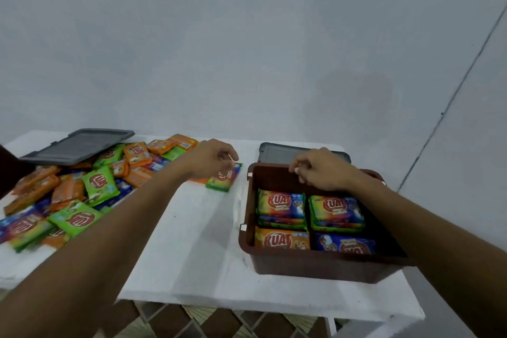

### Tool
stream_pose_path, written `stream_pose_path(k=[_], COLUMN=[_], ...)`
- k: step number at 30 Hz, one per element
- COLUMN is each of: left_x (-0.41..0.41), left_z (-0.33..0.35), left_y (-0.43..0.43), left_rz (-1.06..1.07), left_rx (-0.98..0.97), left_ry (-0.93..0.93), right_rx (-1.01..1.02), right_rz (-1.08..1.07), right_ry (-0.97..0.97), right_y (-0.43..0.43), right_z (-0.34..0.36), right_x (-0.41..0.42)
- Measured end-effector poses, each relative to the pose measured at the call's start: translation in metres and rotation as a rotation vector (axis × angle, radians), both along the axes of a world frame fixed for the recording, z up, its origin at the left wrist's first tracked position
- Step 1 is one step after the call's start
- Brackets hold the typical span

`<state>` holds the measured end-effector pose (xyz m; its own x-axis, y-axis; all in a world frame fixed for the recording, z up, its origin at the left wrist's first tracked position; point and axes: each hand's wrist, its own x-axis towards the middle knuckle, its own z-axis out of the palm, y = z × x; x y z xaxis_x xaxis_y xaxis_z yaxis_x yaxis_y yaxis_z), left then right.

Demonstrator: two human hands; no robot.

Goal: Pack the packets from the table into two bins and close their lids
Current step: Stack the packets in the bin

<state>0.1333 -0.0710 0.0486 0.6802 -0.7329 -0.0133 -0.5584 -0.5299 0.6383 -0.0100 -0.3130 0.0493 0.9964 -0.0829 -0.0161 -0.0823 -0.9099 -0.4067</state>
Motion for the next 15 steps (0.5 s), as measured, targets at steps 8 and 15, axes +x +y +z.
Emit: stream_pose_path(k=[8,15], left_x=[0.092,0.124], left_z=[-0.048,-0.082], left_y=[0.062,0.037], left_rz=[0.124,0.205], left_rx=[0.169,0.253], left_ry=[-0.04,-0.02], right_rx=[-0.009,-0.209], right_rz=[0.063,0.048], right_ry=[-0.014,0.358], right_y=[0.051,0.085], right_z=[-0.007,-0.037], right_x=[0.106,0.188])
